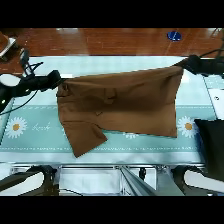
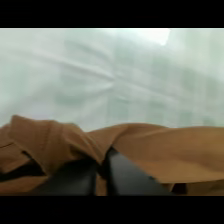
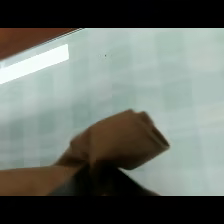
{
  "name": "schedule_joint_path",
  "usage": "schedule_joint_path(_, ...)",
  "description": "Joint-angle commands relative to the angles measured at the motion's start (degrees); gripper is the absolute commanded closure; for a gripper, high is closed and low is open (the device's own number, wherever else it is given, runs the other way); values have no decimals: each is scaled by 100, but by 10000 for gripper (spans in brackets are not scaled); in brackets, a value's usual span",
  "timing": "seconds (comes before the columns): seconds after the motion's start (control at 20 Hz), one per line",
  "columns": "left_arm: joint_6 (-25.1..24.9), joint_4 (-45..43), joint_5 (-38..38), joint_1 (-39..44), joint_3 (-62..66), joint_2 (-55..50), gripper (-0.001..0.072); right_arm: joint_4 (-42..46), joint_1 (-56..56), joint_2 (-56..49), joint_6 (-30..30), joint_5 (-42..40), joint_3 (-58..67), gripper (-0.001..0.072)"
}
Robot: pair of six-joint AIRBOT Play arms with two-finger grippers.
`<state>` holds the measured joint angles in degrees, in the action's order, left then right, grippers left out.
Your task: Fold the shirts.
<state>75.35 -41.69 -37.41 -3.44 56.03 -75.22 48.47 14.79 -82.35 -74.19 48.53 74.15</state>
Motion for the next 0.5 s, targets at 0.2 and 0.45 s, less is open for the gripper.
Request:
schedule_joint_path(0.2, -24, -896, -2736, -748, 1300, -903, 197, -337, 597, -1128, 138, 1639, 1311, 298)
schedule_joint_path(0.45, 33, -1853, -4124, -2391, 424, -197, 197, 1672, 1821, -254, -286, 2973, 553, 299)
